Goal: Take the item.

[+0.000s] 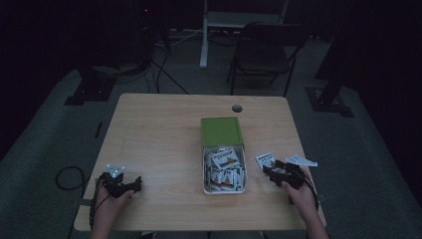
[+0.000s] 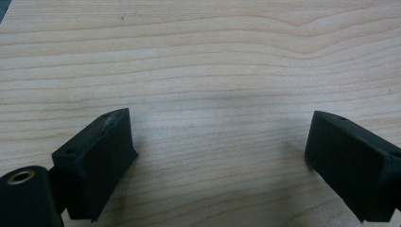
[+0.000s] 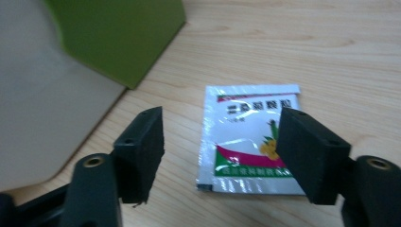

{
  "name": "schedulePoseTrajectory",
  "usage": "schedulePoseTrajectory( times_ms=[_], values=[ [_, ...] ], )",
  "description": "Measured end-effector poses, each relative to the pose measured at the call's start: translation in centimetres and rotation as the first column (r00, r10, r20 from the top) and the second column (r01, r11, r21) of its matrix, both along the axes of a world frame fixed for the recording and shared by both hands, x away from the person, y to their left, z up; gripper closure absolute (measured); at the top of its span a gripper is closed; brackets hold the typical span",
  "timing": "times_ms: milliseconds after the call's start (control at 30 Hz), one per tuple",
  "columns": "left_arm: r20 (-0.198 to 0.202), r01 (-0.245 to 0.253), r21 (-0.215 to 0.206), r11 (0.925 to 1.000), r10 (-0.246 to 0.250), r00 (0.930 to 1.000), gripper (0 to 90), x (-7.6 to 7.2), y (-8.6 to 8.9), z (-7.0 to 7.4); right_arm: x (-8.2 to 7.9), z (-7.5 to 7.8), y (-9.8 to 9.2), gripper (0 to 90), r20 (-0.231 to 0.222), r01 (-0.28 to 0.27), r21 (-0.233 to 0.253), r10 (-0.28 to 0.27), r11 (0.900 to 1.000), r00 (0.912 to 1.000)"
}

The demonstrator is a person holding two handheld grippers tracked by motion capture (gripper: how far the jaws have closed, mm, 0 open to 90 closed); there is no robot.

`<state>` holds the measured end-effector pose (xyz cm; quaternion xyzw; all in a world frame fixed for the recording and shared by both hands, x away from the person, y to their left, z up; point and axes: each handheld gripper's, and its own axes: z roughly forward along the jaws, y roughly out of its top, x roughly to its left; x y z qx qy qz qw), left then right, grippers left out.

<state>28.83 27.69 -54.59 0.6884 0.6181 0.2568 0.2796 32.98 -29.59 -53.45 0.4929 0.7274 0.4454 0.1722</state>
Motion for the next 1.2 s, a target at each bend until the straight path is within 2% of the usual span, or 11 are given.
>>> schedulePoseTrajectory(
  times_ms=[233,333,433,467,567,633,733,800,900,1133,1200],
  values=[
    [-0.002,0.0,0.0,1.0,0.0,1.0,9.0,0.0,0.0,0.0,-0.2,0.1,0.5,26.1,0.009,-0.047,0.021,0.047,0.999,0.9989],
    [-0.002,0.0,0.0,1.0,0.0,1.0,9.0,0.0,0.0,0.0,-0.3,0.2,0.7,19.8,0.023,-0.089,0.043,0.088,0.995,0.9959],
    [-0.002,0.0,0.0,1.0,0.0,1.0,9.0,0.0,0.0,0.0,-0.4,0.2,0.8,22.8,0.028,-0.107,0.002,0.107,0.994,0.9939],
    [-0.002,0.0,0.0,1.0,0.0,1.0,9.0,0.0,0.0,0.0,-0.4,0.2,0.8,25.6,0.028,-0.111,0.015,0.11,0.994,0.9935],
    [-0.002,0.0,0.0,1.0,0.0,1.0,9.0,0.0,0.0,0.0,-0.6,0.4,0.8,25.6,0.034,-0.157,0.031,0.156,0.987,0.9872],
    [-0.002,0.0,0.0,1.0,0.0,1.0,9.0,0.0,0.0,0.0,-0.7,0.5,0.8,25.7,0.033,-0.165,0.047,0.164,0.985,0.9859],
    [-0.002,0.0,0.0,1.0,0.0,1.0,9.0,0.0,0.0,0.0,-0.8,0.6,0.8,25.5,0.042,-0.184,0.035,0.183,0.982,0.9823],
    [-0.002,0.0,0.0,1.0,0.0,1.0,9.0,0.0,0.0,0.0,-1.0,0.5,1.0,22.9,0.05,-0.228,-0.011,0.228,0.974,0.9723],
    [-0.002,0.0,0.0,1.0,0.0,1.0,9.0,0.0,0.0,0.0,-1.3,0.2,1.3,20.1,0.058,-0.279,-0.017,0.279,0.96,0.9584],
    [-0.002,0.0,0.0,1.0,0.0,1.0,9.0,0.0,0.0,0.0,-1.8,-0.3,2.1,17.8,0.064,-0.406,-0.036,0.408,0.913,0.9109],
    [-0.002,0.0,0.0,1.0,0.0,1.0,9.0,0.0,0.0,0.0,-2.0,-0.4,2.3,17.5,0.063,-0.442,-0.041,0.444,0.896,0.894]
  ],
)
